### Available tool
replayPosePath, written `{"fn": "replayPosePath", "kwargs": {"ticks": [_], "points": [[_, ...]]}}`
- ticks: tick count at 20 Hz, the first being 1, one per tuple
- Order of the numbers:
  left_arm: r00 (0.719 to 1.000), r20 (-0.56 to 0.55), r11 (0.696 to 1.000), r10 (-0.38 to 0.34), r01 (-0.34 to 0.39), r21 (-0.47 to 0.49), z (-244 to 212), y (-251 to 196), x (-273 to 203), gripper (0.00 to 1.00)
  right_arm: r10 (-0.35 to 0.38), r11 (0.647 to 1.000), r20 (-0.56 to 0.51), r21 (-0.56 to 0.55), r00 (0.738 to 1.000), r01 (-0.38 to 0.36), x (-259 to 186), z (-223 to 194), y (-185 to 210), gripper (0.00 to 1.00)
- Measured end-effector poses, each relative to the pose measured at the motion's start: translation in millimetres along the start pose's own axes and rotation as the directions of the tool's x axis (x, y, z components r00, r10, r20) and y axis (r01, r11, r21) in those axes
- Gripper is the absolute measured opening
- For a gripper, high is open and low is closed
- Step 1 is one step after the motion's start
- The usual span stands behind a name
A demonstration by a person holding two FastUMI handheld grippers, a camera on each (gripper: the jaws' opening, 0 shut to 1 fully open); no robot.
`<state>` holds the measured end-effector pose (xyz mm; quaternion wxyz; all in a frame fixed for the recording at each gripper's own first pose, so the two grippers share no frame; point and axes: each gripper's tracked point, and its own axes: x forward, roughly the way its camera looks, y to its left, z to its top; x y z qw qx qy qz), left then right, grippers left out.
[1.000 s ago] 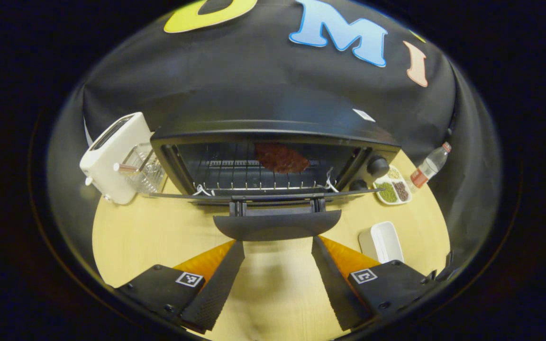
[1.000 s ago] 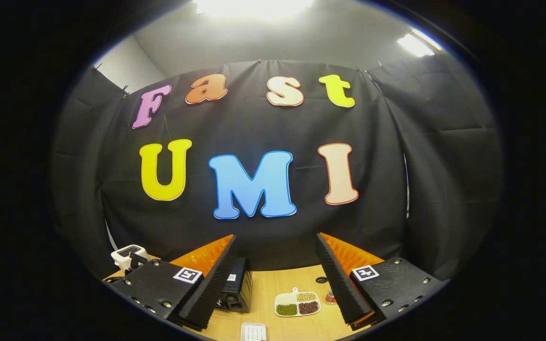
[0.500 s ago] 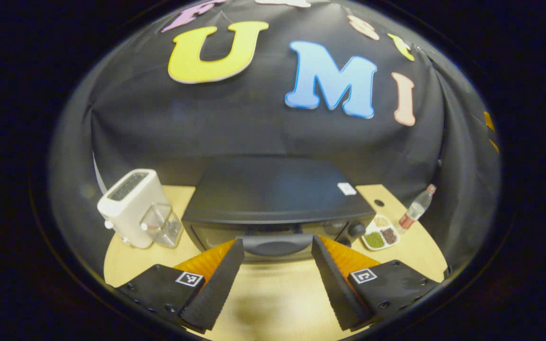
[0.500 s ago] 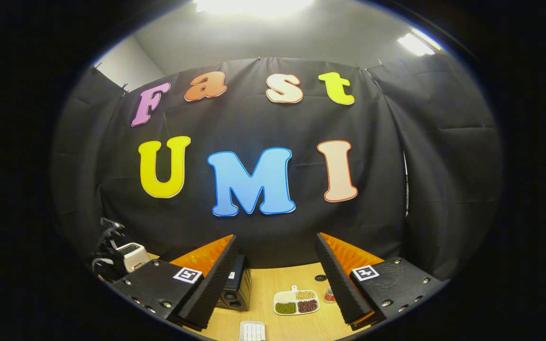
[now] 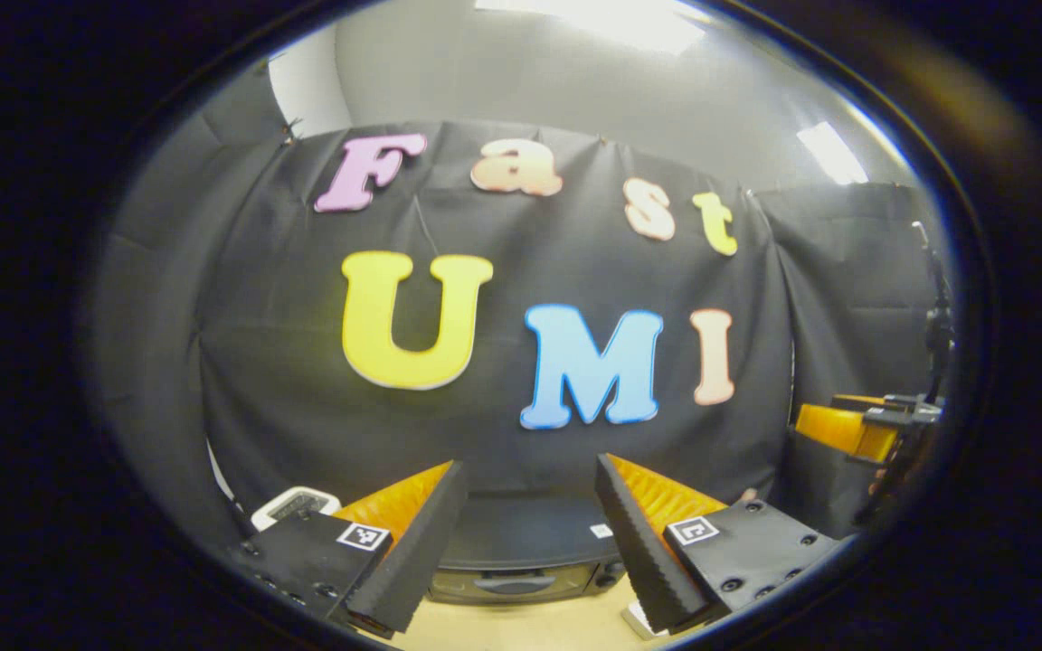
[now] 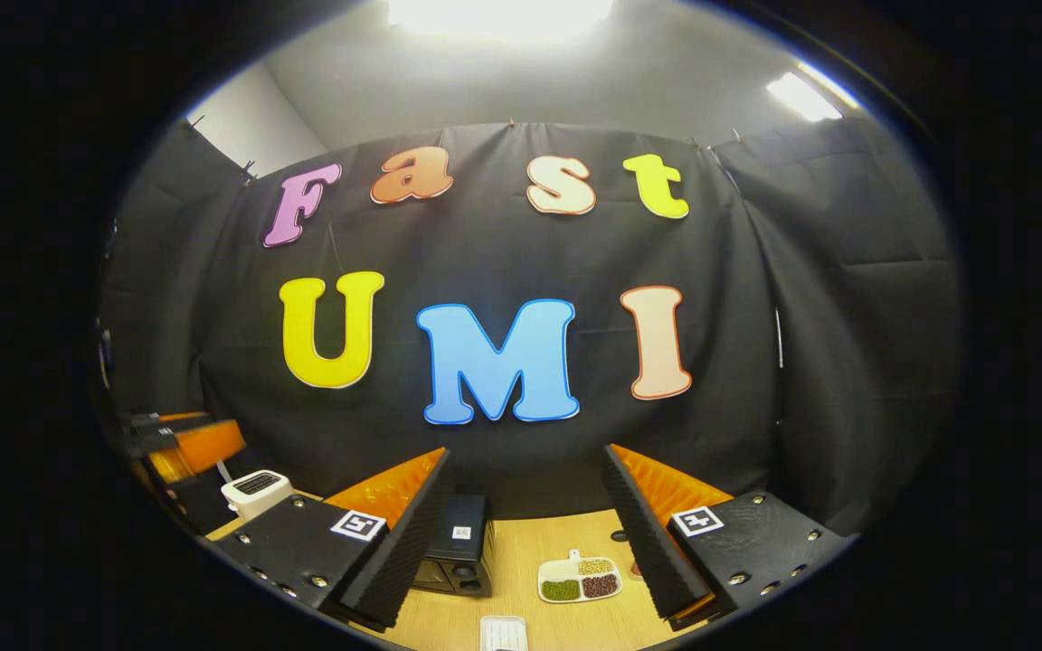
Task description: Open the electric oven with the left hand, put the food in, and close the electric oven.
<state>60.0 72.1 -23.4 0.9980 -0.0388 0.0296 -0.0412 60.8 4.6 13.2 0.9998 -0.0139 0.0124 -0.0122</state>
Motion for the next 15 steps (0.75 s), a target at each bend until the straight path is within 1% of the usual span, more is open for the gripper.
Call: {"fn": "replayPosePath", "kwargs": {"ticks": [2,5,7,8,9,10,11,13,15], "points": [[1.0,0.022,1.0,-0.003,0.003,-0.002,20,4,-19,0.91,-0.005,1.0,0.031,-0.003,1.0,0.005,-14,21,9,0.99],[0.999,0.048,1.0,0.001,0.0,-0.026,41,5,-40,0.91,-0.005,1.0,0.042,-0.011,0.999,0.006,-33,35,19,0.99],[0.998,0.052,1.0,0.02,-0.02,-0.011,47,5,-53,1.0,0.018,1.0,0.05,-0.016,0.999,-0.017,-41,41,23,0.99],[0.998,0.048,1.0,0.03,-0.03,-0.001,50,2,-58,1.0,0.032,0.999,0.051,-0.019,0.998,-0.031,-43,41,24,0.94],[0.998,0.047,0.999,0.042,-0.043,0.005,52,-1,-63,1.0,0.045,0.999,0.054,-0.018,0.998,-0.044,-45,43,23,0.94],[0.997,0.054,0.999,0.053,-0.054,0.006,57,-5,-66,0.96,0.063,0.998,0.059,-0.01,0.996,-0.063,-47,45,21,0.99],[0.996,0.058,0.998,0.064,-0.064,0.002,58,-8,-70,0.91,0.08,0.997,0.063,0.004,0.995,-0.08,-48,47,20,0.99],[0.995,0.045,0.996,0.086,-0.086,-0.006,54,-15,-77,1.0,0.112,0.993,0.041,0.023,0.993,-0.113,-49,44,14,0.99],[0.994,0.052,0.996,0.091,-0.091,0.005,55,-26,-79,1.0,0.126,0.991,0.045,0.042,0.991,-0.127,-48,46,5,0.99]]}}
